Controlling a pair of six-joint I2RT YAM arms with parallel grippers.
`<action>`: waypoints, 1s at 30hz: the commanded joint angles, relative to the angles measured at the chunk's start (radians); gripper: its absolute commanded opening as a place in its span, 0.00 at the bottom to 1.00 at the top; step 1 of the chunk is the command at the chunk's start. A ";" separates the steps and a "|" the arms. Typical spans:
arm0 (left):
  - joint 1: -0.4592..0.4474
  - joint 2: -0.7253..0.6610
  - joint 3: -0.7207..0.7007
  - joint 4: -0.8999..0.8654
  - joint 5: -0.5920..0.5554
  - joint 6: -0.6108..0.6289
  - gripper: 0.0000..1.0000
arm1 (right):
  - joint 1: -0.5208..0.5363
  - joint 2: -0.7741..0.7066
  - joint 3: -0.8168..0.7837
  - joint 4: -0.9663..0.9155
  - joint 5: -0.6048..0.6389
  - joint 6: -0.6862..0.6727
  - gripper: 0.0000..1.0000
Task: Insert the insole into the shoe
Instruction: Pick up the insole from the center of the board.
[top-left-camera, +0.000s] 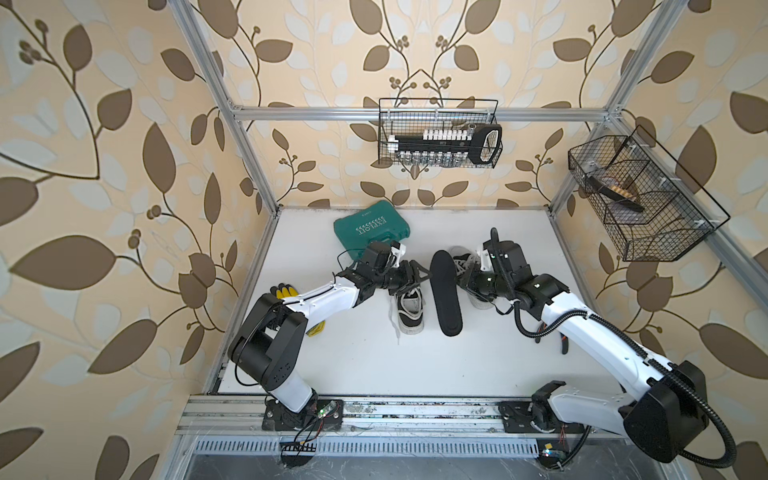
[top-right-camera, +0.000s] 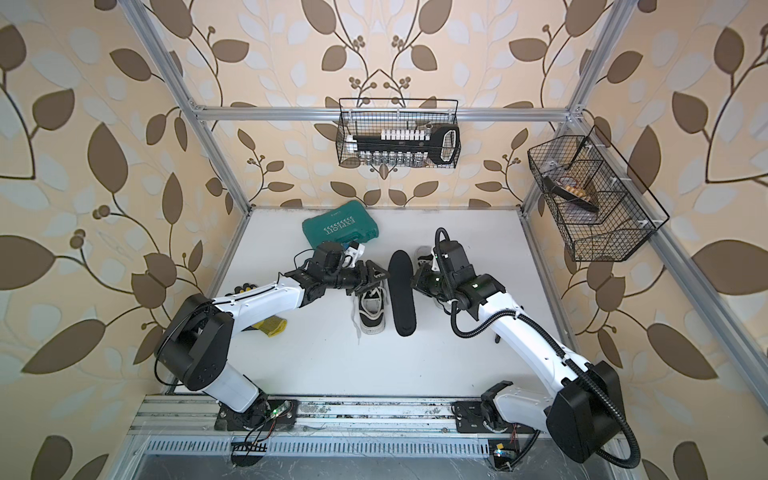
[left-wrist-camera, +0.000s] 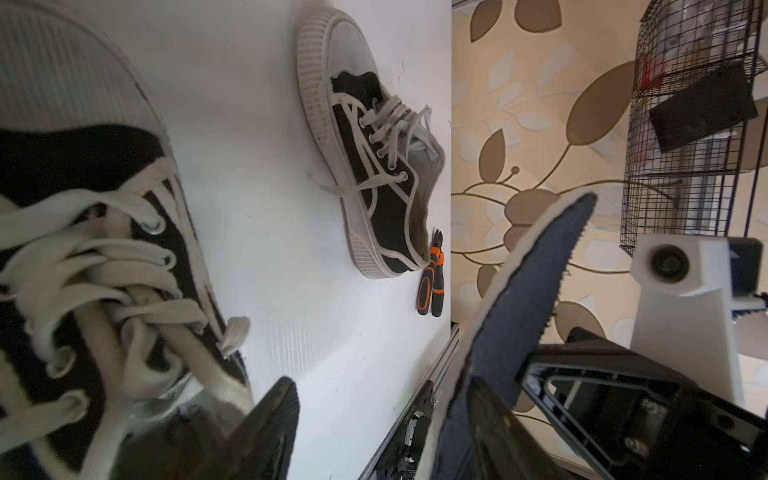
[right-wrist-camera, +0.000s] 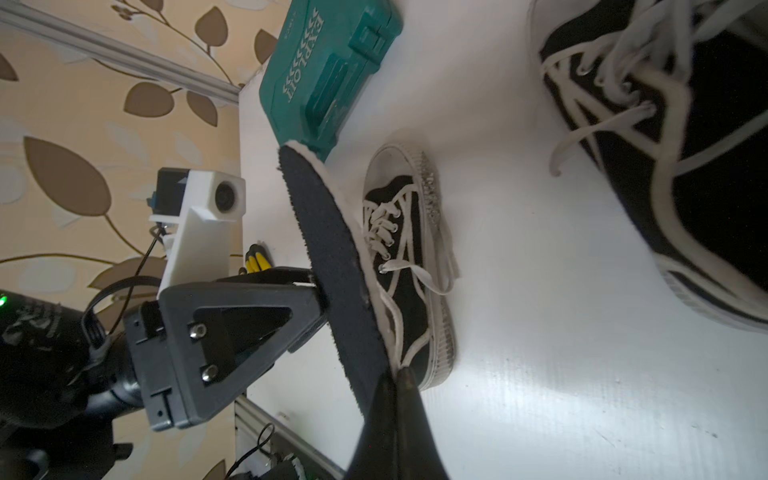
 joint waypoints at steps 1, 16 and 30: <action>-0.005 -0.059 -0.012 0.091 0.067 0.027 0.61 | 0.005 0.036 0.029 0.073 -0.149 0.011 0.00; -0.005 -0.176 -0.051 0.056 -0.027 -0.005 0.00 | 0.016 0.078 0.007 0.182 -0.139 -0.326 0.74; -0.005 -0.398 -0.081 -0.201 -0.250 -0.026 0.00 | 0.221 0.084 -0.193 0.782 -0.101 -0.472 0.99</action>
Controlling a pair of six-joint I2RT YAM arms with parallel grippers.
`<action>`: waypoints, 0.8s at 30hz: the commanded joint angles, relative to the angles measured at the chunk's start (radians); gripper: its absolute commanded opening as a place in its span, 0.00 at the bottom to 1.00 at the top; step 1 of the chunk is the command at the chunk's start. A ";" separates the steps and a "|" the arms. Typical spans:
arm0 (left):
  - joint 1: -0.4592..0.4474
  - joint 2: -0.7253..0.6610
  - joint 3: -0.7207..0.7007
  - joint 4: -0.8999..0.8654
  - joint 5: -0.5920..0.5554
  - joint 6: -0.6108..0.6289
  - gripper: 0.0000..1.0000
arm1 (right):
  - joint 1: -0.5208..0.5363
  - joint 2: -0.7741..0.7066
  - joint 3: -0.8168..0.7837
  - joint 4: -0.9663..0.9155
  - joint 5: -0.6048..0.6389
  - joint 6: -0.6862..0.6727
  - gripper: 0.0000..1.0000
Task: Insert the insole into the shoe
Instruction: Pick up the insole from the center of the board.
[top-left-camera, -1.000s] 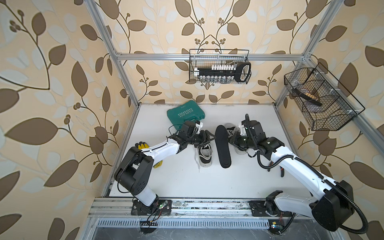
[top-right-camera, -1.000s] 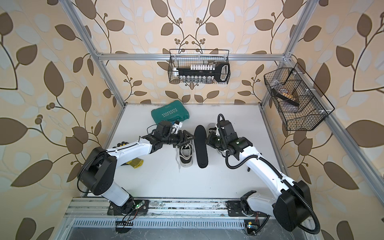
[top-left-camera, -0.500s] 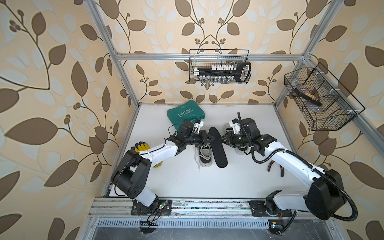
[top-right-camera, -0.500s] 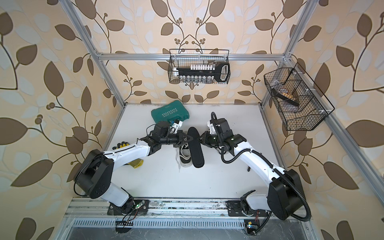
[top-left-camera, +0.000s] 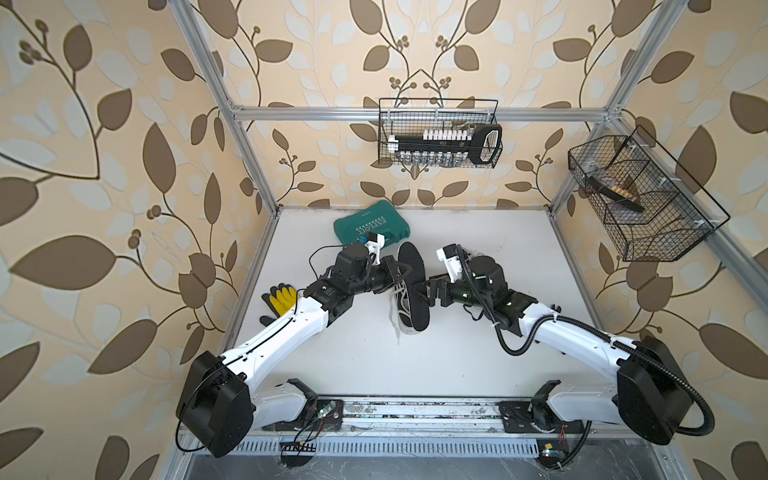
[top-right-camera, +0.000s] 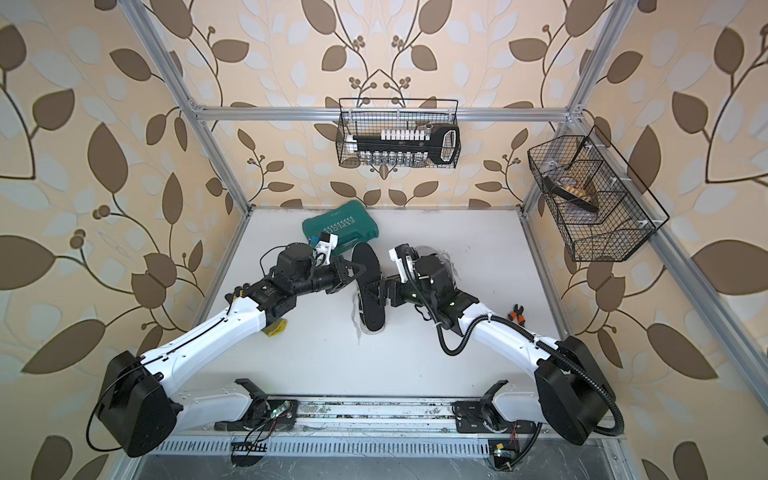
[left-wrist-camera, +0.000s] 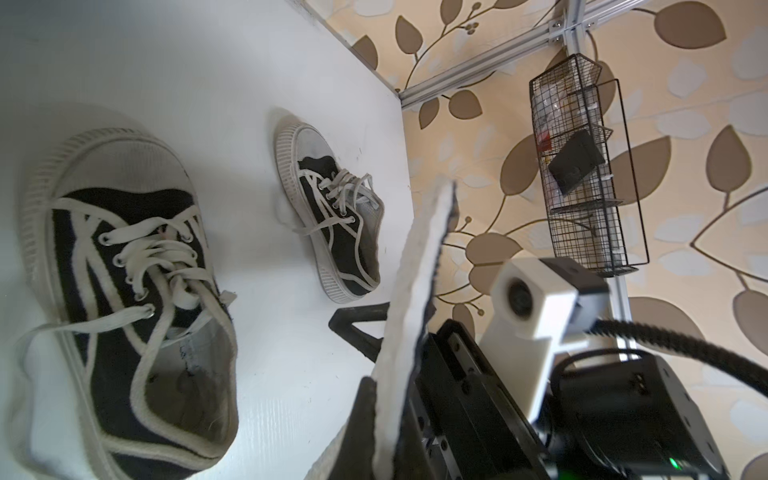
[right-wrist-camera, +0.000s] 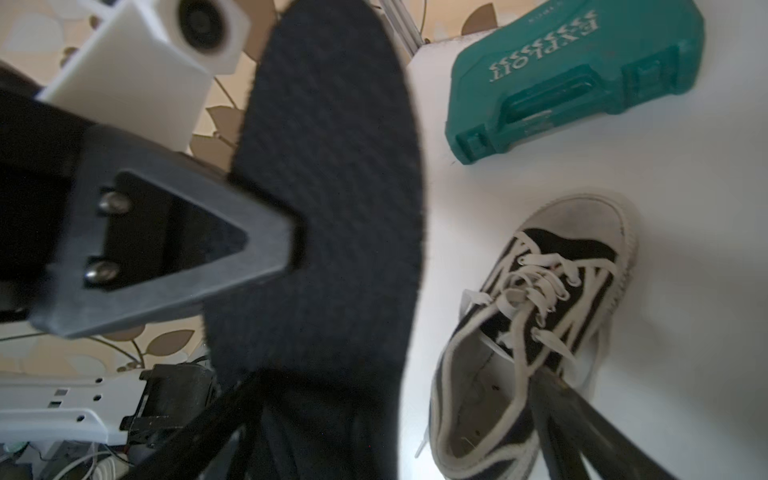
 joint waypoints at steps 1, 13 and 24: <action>-0.003 -0.027 -0.008 -0.048 -0.042 -0.005 0.00 | 0.045 0.017 0.019 0.152 0.022 -0.087 0.99; -0.005 -0.051 -0.029 -0.064 -0.083 -0.054 0.00 | 0.161 0.070 0.089 0.073 0.215 -0.202 0.97; -0.005 -0.066 -0.050 -0.069 -0.089 -0.092 0.00 | 0.200 0.078 0.095 0.101 0.396 -0.213 0.80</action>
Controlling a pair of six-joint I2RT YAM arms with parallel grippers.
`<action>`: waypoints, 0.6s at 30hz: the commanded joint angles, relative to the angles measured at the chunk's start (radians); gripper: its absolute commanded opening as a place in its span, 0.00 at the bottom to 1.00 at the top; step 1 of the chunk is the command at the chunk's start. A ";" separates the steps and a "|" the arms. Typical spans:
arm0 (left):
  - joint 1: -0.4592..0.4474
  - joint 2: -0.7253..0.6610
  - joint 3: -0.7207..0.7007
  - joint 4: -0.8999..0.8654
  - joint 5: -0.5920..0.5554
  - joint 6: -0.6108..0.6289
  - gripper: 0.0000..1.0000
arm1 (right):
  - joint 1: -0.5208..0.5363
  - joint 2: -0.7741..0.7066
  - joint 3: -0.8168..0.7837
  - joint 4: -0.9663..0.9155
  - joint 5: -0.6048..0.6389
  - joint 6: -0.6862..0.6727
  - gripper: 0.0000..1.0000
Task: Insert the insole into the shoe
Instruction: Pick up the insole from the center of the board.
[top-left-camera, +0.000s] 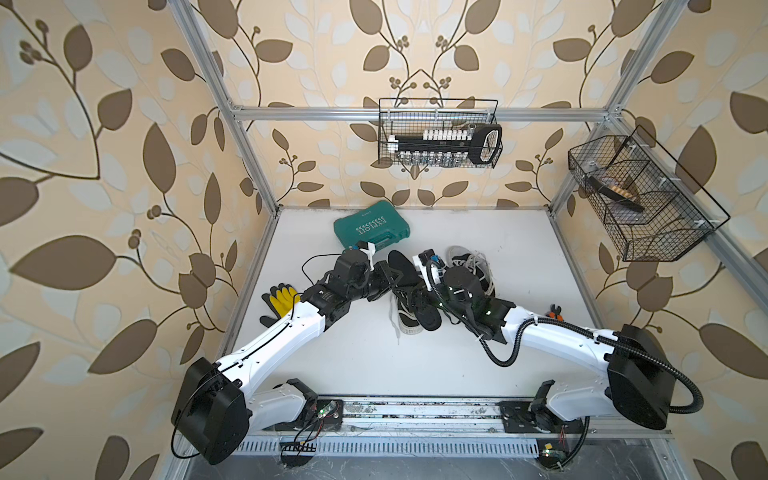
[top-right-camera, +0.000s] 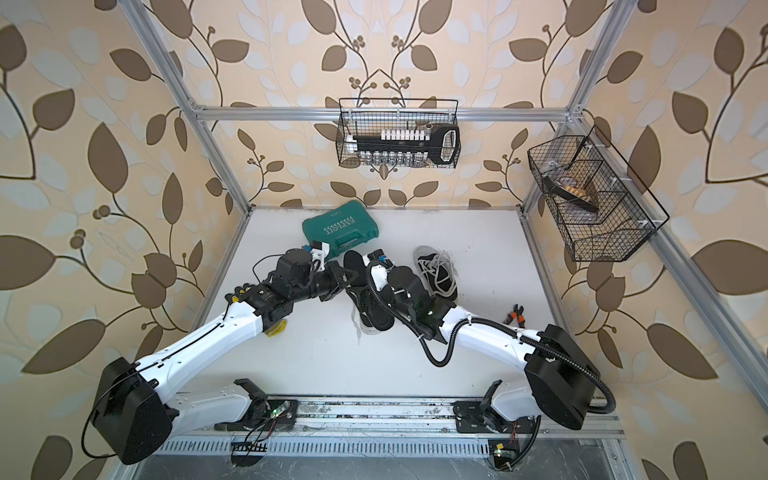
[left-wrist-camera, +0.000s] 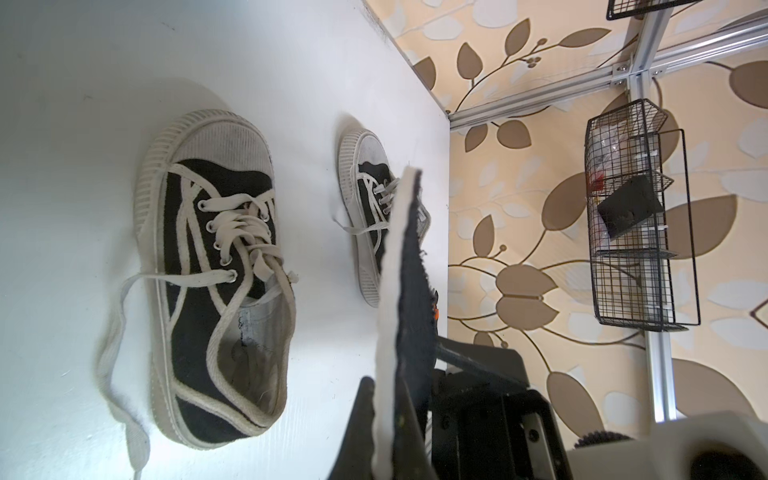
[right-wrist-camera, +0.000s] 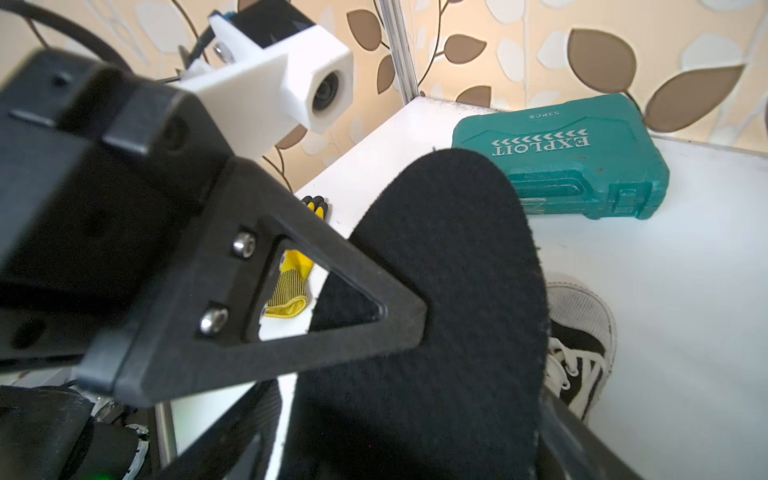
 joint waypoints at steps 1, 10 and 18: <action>-0.004 -0.030 -0.013 0.008 0.014 -0.018 0.00 | 0.006 -0.001 0.031 0.055 0.033 -0.018 0.76; -0.004 -0.033 -0.026 0.025 0.019 -0.039 0.00 | 0.006 0.018 0.058 -0.017 0.016 -0.039 0.87; -0.005 -0.035 -0.030 0.022 0.021 -0.044 0.00 | 0.007 0.042 0.058 -0.019 0.025 -0.071 0.88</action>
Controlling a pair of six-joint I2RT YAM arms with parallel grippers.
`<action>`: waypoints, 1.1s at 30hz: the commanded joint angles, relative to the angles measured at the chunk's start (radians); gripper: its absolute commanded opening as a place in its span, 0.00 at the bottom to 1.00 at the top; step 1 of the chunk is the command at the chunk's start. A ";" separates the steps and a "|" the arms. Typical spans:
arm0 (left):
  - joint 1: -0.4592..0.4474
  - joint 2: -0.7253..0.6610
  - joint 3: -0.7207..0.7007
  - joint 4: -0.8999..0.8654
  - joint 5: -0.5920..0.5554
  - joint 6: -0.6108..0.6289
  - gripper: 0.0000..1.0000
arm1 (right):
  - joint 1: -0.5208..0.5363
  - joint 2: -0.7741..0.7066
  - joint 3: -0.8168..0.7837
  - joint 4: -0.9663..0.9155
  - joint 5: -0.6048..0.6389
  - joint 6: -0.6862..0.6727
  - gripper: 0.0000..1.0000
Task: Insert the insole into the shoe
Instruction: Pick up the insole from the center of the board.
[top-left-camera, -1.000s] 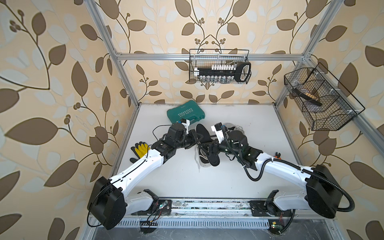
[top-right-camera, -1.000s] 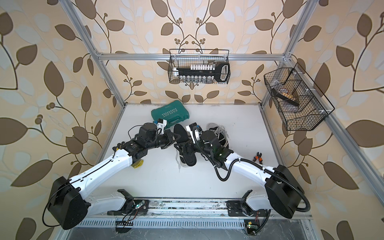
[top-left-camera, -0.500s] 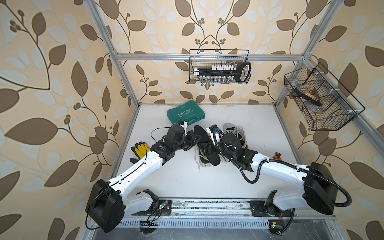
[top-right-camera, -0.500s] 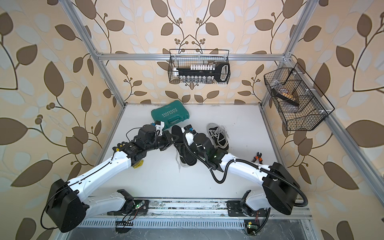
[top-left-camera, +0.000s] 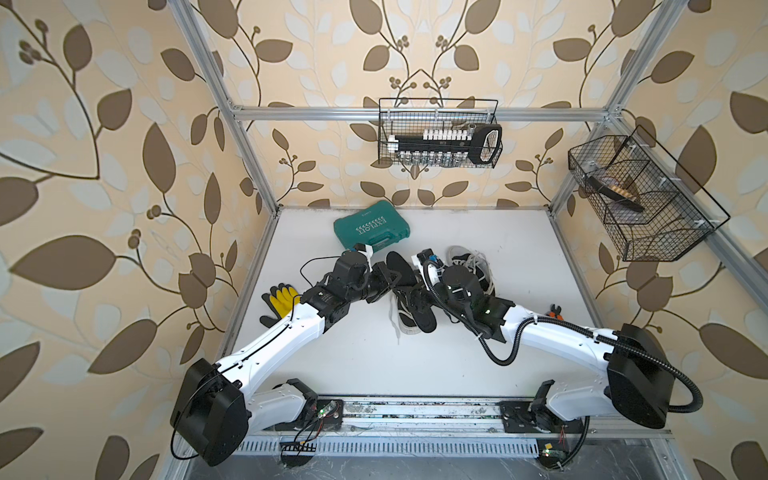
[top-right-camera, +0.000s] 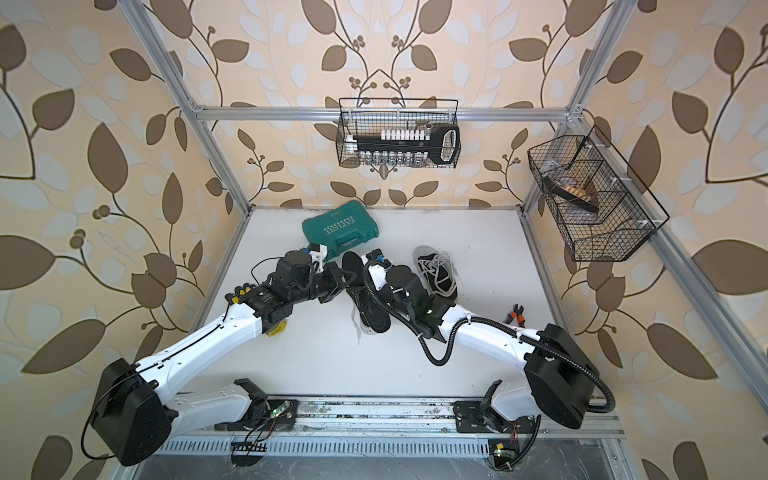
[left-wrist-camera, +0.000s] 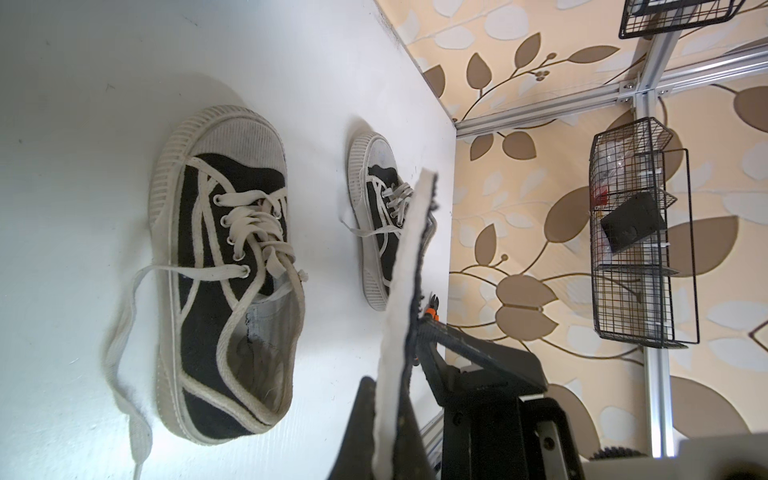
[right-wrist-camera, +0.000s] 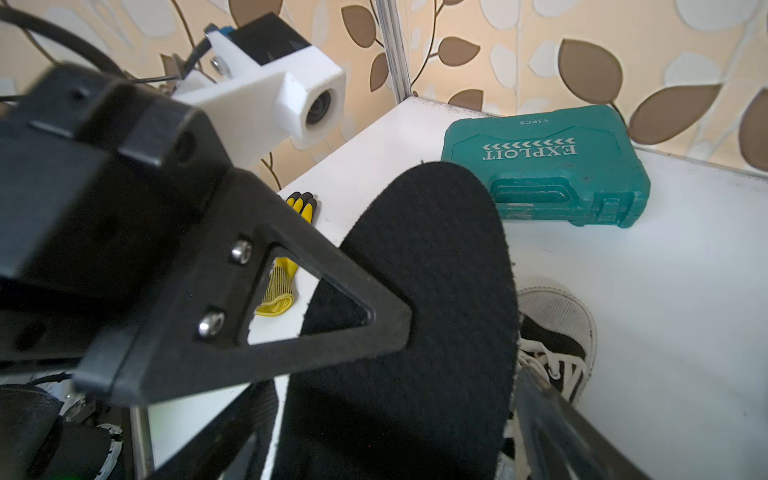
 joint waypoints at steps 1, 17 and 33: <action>-0.006 -0.029 -0.011 0.017 0.037 -0.008 0.00 | 0.006 0.037 0.044 0.000 0.000 -0.022 0.88; -0.005 -0.023 -0.019 0.026 0.043 -0.008 0.00 | -0.007 0.027 0.002 0.014 -0.085 0.033 0.95; -0.005 -0.028 -0.040 0.032 0.044 -0.014 0.00 | -0.025 0.045 -0.002 0.053 -0.071 0.030 0.70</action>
